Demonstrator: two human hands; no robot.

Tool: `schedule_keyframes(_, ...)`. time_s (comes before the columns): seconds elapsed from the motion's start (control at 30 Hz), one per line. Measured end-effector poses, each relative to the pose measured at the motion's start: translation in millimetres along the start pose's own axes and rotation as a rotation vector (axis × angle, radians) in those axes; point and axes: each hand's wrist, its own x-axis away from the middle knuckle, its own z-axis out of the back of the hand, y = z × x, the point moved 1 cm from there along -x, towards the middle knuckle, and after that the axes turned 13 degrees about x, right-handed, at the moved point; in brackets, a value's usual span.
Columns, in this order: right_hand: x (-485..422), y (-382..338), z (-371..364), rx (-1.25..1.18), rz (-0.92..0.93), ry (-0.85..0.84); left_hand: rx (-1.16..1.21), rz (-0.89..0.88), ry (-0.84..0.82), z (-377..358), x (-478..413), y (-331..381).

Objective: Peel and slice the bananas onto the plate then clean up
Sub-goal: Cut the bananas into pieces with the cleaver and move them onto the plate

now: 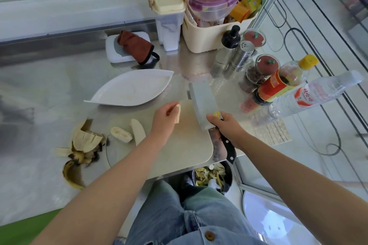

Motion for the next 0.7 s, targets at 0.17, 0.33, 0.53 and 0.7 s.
schedule_keyframes(0.17, 5, 4, 2, 0.108, 0.021, 0.034, -0.665, -0.415, -0.112, -15, 0, 0)
schedule_keyframes(0.33, 6, 11, 4, 0.19, 0.035, 0.106, -0.874, -0.497, -0.191, -25, -8, -6)
schedule_keyframes(0.53, 6, 7, 0, 0.218, 0.054, 0.107, -0.924, -0.616, -0.162, -10, 4, -8)
schedule_keyframes(0.7, 3, -7, -18, 0.253, 0.113, 0.076, -0.97, -0.481, 0.298, 37, 35, -2)
